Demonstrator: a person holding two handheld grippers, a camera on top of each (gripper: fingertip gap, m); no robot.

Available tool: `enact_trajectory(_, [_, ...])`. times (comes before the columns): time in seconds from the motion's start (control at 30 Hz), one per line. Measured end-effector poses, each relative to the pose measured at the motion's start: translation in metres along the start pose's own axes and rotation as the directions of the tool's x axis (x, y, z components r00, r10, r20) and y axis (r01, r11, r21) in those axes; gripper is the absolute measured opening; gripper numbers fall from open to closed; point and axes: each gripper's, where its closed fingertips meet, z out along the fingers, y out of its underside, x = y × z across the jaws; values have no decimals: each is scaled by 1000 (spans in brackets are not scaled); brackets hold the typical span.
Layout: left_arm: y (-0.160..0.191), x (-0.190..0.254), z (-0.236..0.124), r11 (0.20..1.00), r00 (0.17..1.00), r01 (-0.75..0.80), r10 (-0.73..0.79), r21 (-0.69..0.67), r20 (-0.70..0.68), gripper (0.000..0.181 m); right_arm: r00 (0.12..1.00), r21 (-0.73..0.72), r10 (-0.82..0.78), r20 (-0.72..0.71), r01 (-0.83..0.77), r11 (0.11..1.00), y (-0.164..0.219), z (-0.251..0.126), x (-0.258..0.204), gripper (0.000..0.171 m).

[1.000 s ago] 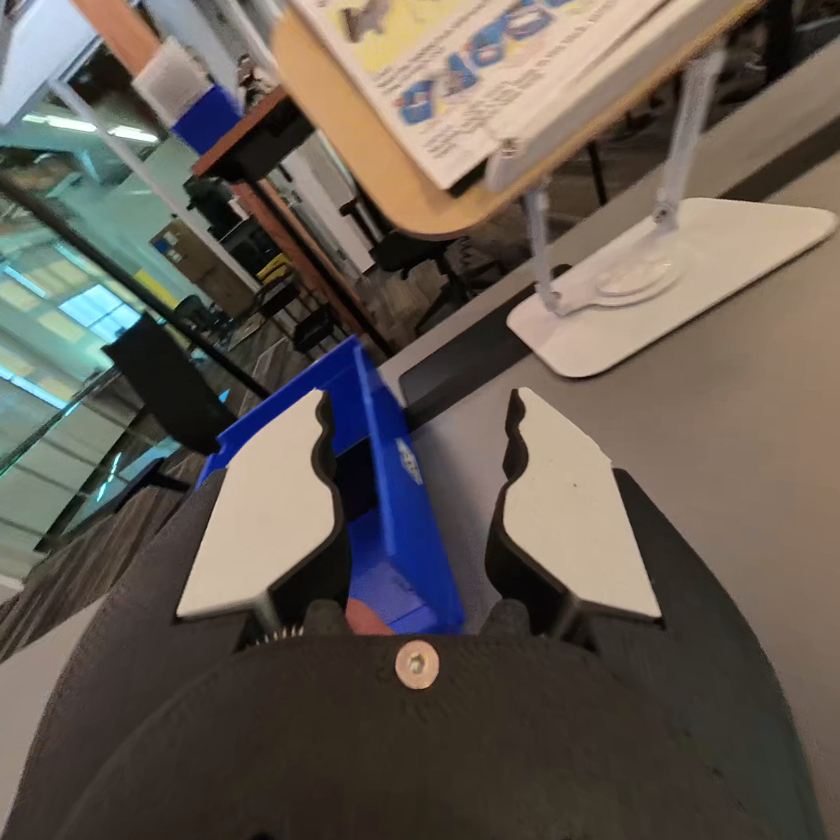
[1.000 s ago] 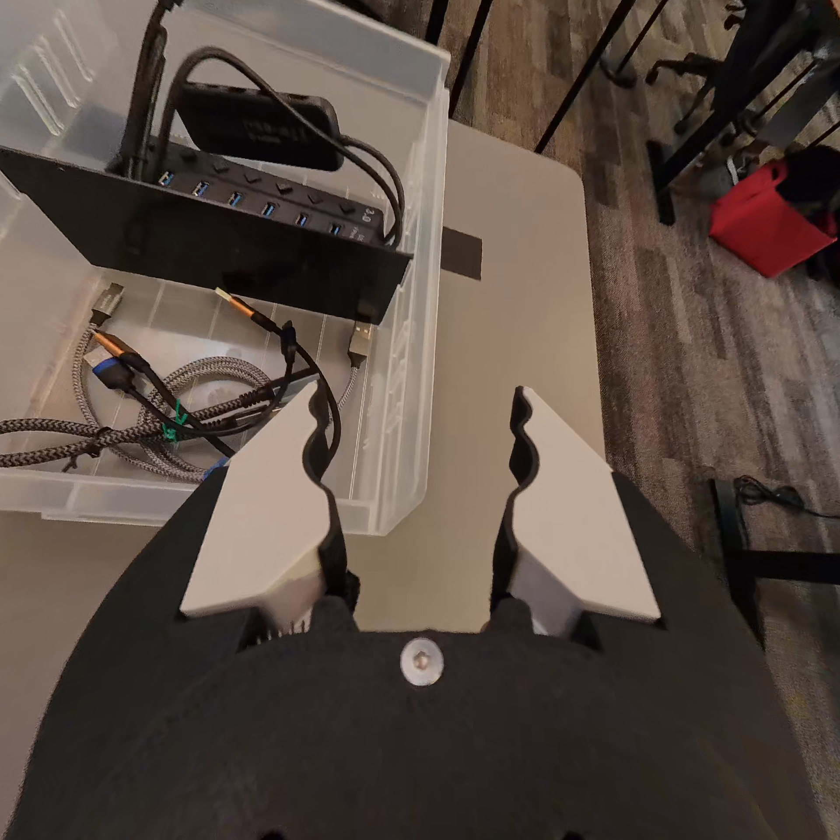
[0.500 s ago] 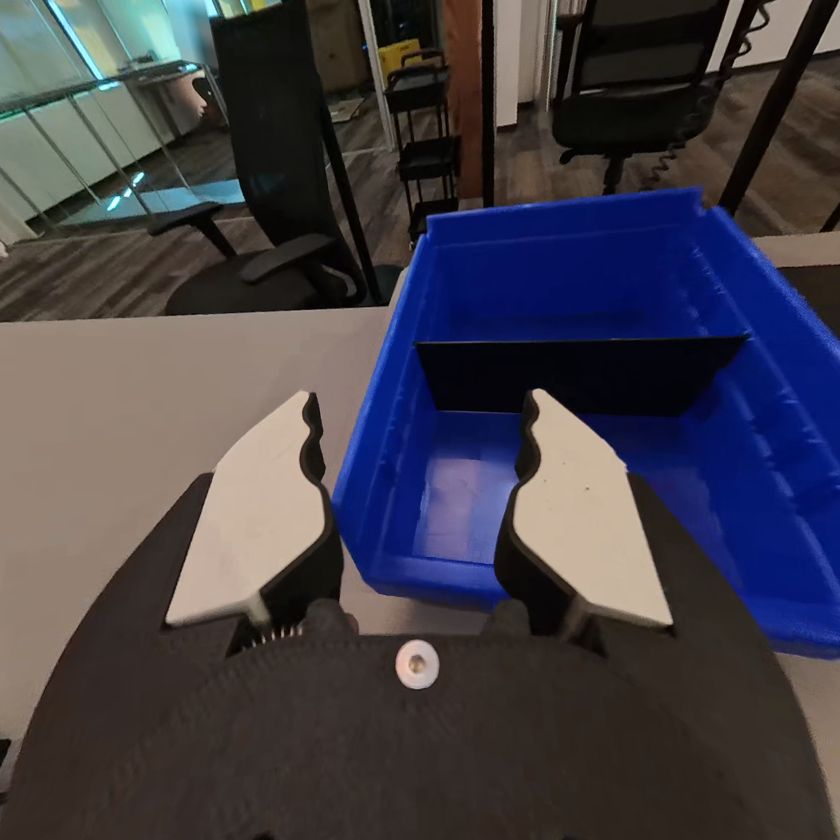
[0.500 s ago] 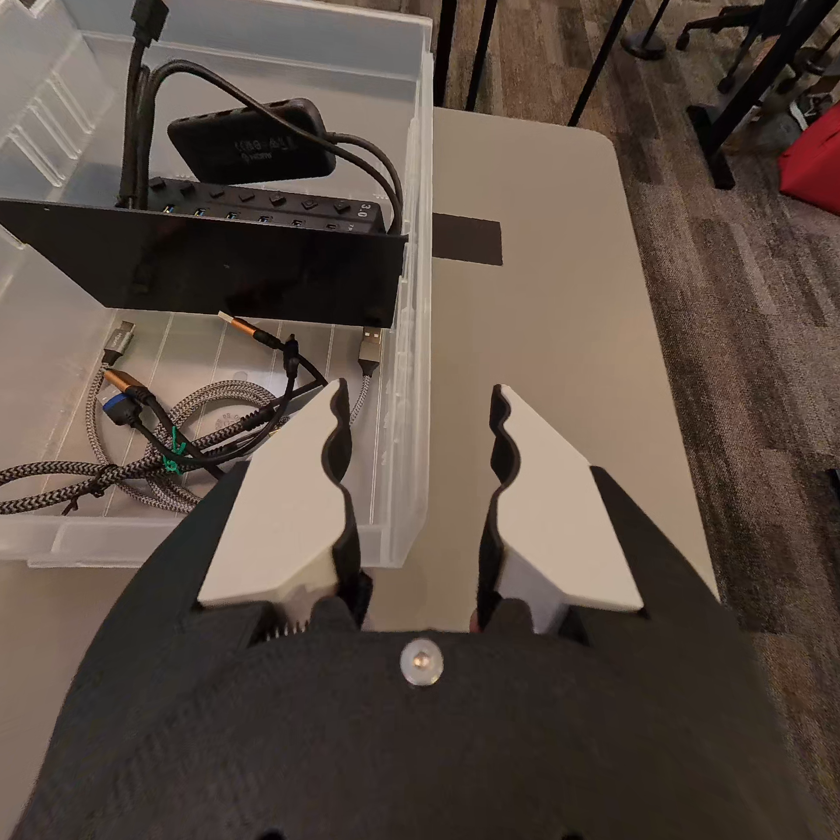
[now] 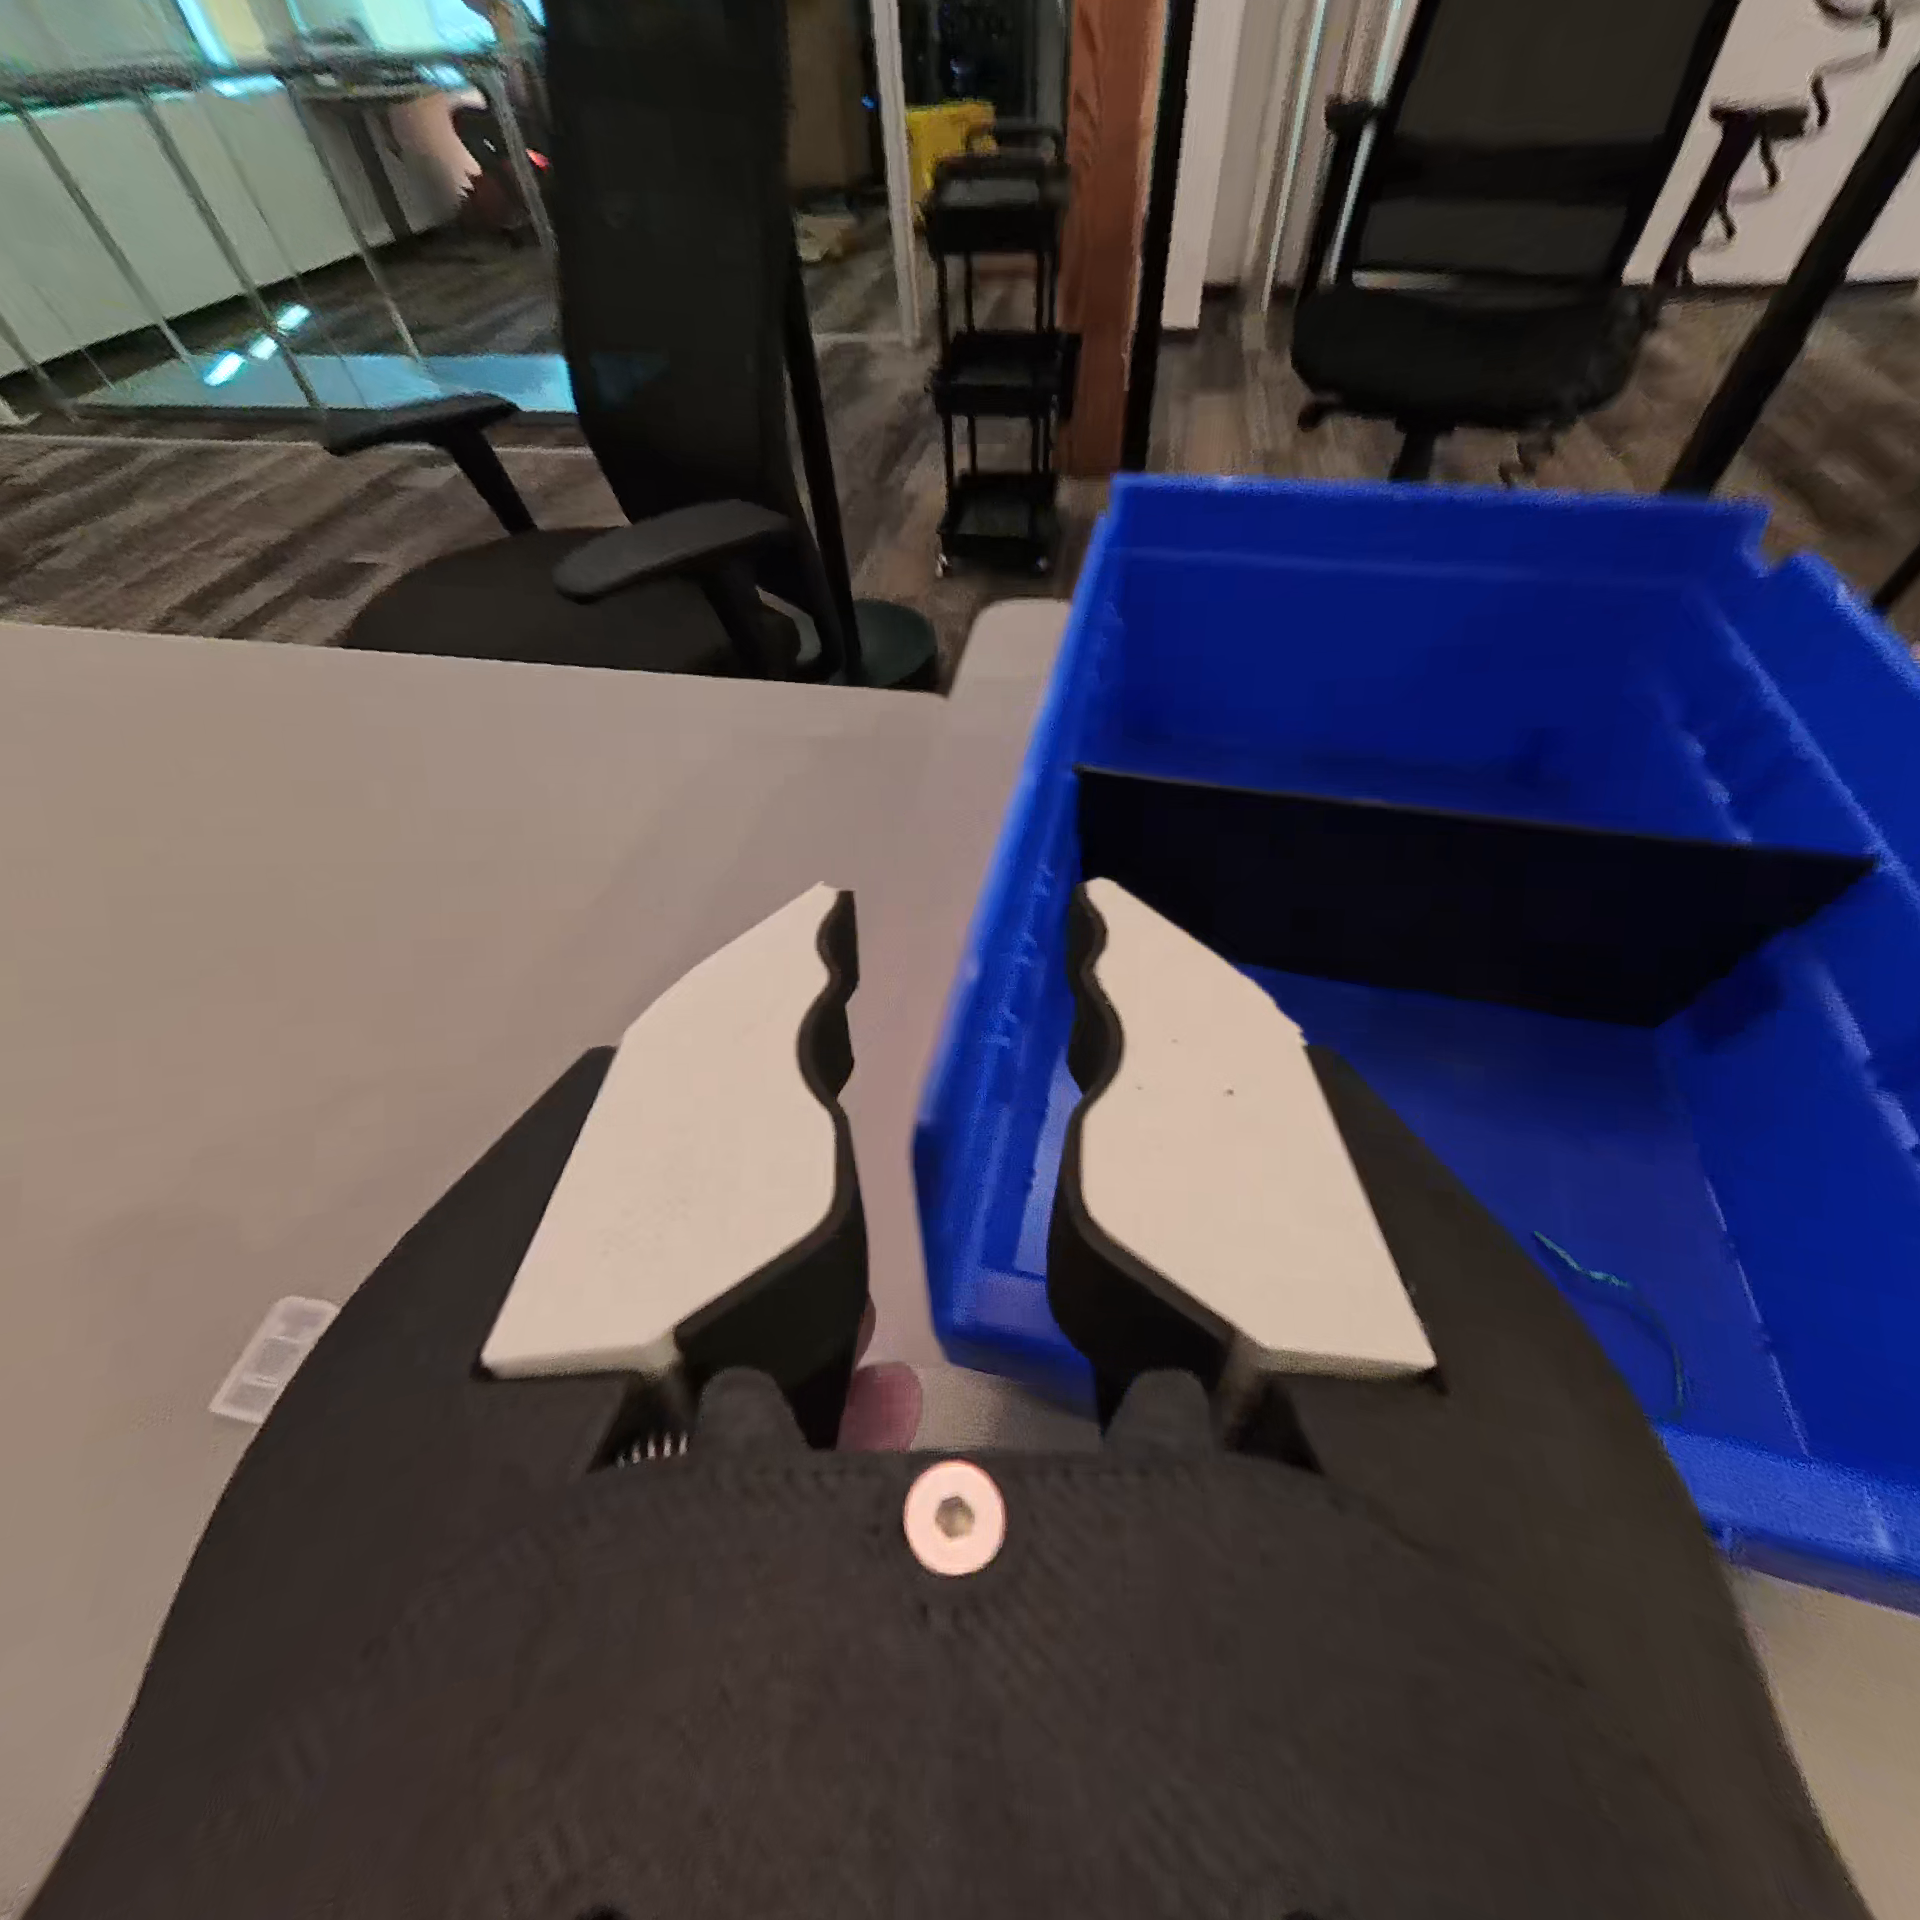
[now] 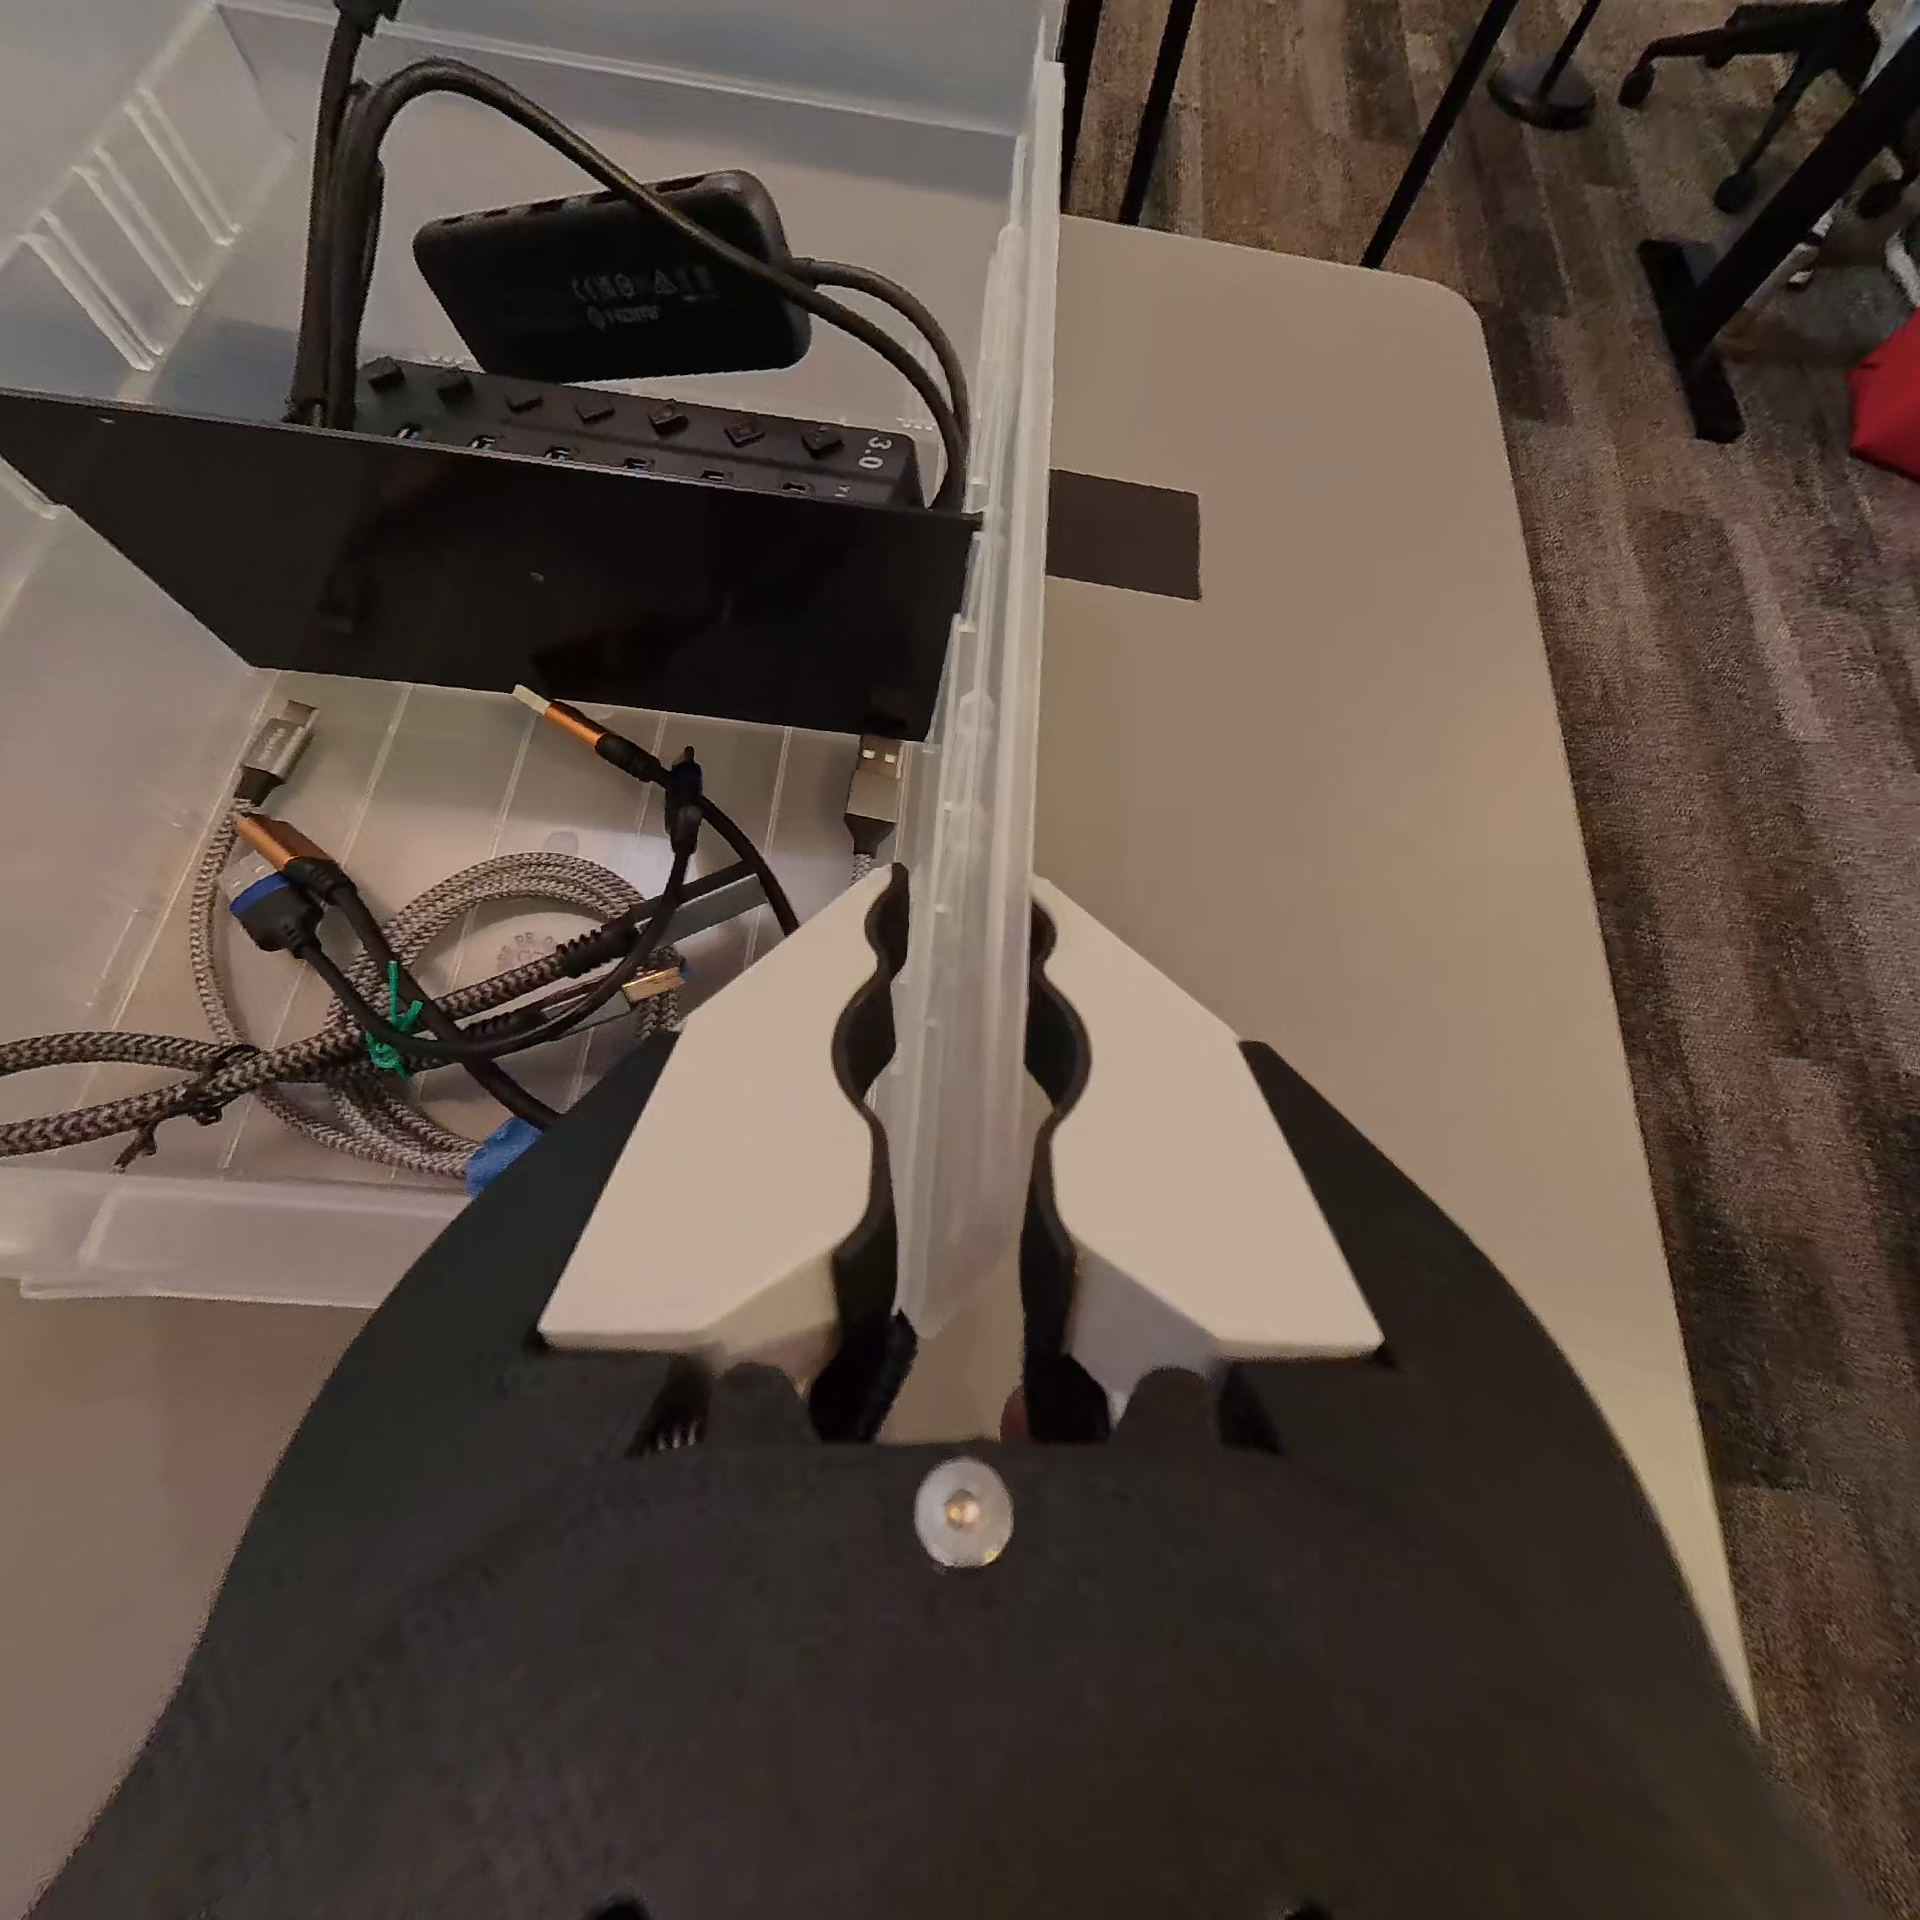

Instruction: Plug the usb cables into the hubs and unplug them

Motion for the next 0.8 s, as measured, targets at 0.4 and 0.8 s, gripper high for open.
enact_trajectory(0.4, [26, -15, 18, 987, 994, -112, 109, -116, -30, 77, 999, 43, -34, 23, 33, 999, -3, -1, -4, 18])
enact_trajectory(0.8, [31, 0, 38, 943, 948, -303, 313, -138, 56, 28, 999, 11, -43, 2, 43, 999, 0, 0, -1, 5])
